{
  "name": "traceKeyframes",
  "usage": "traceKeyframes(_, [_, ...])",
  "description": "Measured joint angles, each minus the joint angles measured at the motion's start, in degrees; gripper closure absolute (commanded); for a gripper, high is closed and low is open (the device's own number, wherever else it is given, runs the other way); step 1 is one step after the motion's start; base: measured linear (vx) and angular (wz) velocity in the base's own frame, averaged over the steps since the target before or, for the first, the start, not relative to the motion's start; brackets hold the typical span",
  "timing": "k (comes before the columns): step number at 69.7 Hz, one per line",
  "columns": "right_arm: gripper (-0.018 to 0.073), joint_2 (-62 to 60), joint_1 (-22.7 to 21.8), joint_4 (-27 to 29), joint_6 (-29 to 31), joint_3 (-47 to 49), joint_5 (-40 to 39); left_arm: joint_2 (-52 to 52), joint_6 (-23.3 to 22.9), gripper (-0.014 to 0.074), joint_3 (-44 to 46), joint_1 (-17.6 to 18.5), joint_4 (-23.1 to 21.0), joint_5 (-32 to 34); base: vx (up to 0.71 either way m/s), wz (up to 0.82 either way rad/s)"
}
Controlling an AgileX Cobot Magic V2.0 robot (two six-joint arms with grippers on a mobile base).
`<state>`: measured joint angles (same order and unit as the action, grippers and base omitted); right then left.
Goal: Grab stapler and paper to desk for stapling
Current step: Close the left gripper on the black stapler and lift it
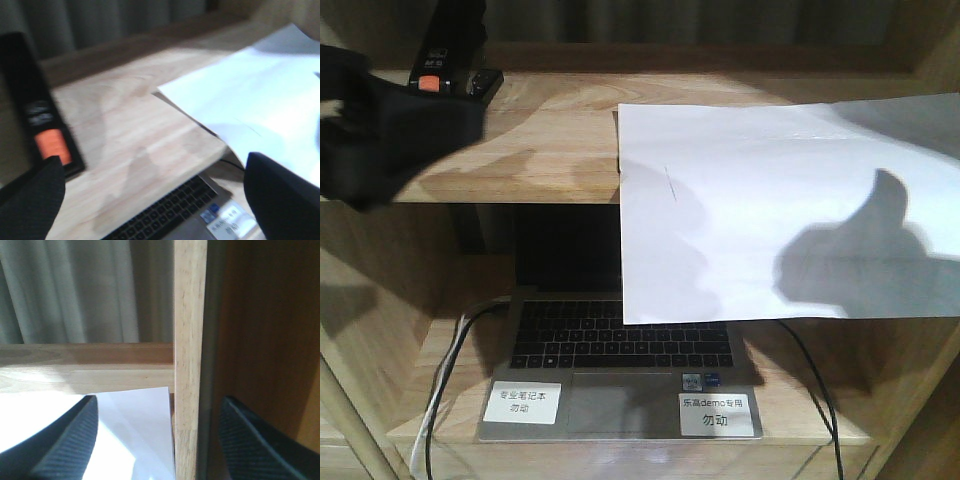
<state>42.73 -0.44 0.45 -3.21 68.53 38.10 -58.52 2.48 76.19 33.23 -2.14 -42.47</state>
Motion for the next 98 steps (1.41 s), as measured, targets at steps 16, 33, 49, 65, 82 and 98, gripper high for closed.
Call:
traceKeyframes(16, [0.0080,0.00,0.00,0.00,0.00,0.00,0.00,-0.34,-0.29,-0.0085,-0.31,0.74,0.07,0.00,0.00,0.00])
traceKeyframes(33, [0.0080,0.00,0.00,0.00,0.00,0.00,0.00,-2.24,-9.48,-0.0084,4.66,0.74,9.95,-1.54,0.00,0.00])
traceKeyframes(49, [0.0080,0.00,0.00,0.00,0.00,0.00,0.18,-11.82,-16.27,-0.0082,18.57,0.74,16.90,-8.25,0.00,0.00])
traceKeyframes(65, [0.0080,0.00,0.00,0.00,0.00,0.00,0.18,-24.58,-16.89,-0.0069,35.22,0.67,17.28,-17.86,0.00,0.00])
traceKeyframes(82, [0.0080,0.00,0.00,0.00,0.00,0.00,0.18,-35.76,-21.54,-0.0058,50.37,-2.56,18.39,-28.83,0.00,0.00])
traceKeyframes(98, [0.0080,0.00,0.00,0.00,0.00,0.00,0.18,-40.37,-22.08,-0.0036,52.13,-5.49,18.20,-30.71,0.00,0.00])
